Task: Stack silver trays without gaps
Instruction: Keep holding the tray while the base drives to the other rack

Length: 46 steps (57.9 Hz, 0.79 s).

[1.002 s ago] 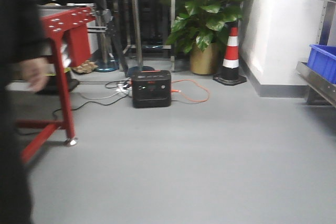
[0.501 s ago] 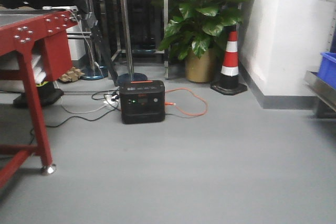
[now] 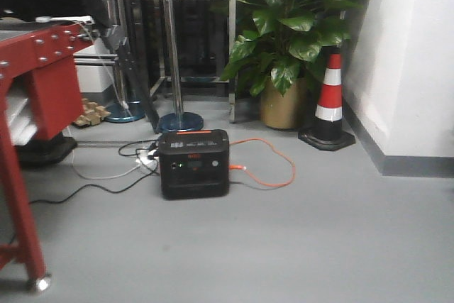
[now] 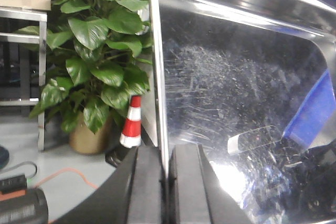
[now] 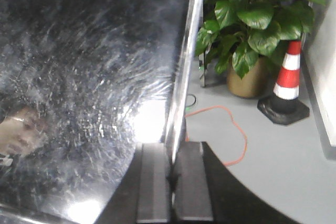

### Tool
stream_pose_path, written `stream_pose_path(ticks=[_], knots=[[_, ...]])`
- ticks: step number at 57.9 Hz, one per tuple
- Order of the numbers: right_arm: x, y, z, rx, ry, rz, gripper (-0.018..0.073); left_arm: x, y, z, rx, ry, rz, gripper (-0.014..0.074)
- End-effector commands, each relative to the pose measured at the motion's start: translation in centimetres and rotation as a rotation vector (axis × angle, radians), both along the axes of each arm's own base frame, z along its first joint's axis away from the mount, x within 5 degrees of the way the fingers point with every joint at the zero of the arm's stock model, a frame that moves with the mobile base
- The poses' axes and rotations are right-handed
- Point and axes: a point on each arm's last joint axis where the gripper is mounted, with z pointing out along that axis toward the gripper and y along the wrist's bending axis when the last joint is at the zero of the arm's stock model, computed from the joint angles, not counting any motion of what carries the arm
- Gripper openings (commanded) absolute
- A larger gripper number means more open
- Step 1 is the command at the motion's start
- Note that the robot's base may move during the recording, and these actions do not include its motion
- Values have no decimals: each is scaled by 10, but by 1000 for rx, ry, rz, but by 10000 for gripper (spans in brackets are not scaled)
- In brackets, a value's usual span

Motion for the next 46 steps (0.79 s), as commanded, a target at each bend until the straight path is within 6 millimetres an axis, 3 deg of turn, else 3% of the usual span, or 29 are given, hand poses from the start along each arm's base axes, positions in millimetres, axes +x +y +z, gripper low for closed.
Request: stream_pose_path(ticks=[1,46], knots=[[-4,0,10,-21,-49,-4,-79,-7,3,17,-49,-65,-1,-20],[-4,0,9,-22,-47,-4,-79,-5,6,17,-49,-65,7,-20]])
